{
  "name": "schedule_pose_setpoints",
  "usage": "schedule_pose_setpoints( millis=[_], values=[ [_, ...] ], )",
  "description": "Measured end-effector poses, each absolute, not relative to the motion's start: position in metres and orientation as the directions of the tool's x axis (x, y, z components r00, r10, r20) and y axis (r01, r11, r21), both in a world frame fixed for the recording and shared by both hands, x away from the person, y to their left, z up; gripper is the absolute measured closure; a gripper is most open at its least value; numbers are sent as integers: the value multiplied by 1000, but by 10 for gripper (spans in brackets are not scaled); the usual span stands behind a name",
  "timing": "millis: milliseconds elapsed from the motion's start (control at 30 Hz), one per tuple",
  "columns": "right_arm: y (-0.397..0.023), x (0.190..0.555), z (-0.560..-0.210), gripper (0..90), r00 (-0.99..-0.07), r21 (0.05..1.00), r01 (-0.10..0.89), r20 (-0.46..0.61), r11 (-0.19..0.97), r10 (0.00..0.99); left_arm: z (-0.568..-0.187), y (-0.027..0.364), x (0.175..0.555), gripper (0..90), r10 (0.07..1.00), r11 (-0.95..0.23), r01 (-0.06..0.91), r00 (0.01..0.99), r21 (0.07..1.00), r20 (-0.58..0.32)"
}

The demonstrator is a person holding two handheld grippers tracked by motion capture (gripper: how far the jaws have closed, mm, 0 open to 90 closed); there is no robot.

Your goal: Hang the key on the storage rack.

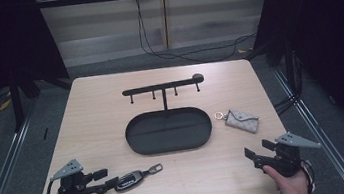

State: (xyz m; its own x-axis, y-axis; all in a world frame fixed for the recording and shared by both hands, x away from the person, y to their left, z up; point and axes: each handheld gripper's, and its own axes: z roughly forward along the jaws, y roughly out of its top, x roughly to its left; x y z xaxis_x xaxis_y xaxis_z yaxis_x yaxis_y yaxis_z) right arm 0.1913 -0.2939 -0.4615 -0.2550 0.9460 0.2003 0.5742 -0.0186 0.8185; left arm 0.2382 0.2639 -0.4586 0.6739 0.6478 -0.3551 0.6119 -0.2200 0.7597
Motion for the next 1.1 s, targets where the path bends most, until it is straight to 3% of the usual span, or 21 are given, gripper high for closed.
schedule_pose_setpoints(
  millis=[433,967,1100],
  values=[
    [-294,193,-462,219,-276,799,601,227,-16,934,-458,254,240,499,613,-300,638,699,709,-369],
    [-293,193,-462,216,-294,797,604,233,-9,927,-443,232,245,507,585,-392,592,751,704,-305],
    [-293,193,-463,224,-298,796,605,241,-13,924,-440,223,248,466,580,-406,594,755,695,-307]
  ],
)
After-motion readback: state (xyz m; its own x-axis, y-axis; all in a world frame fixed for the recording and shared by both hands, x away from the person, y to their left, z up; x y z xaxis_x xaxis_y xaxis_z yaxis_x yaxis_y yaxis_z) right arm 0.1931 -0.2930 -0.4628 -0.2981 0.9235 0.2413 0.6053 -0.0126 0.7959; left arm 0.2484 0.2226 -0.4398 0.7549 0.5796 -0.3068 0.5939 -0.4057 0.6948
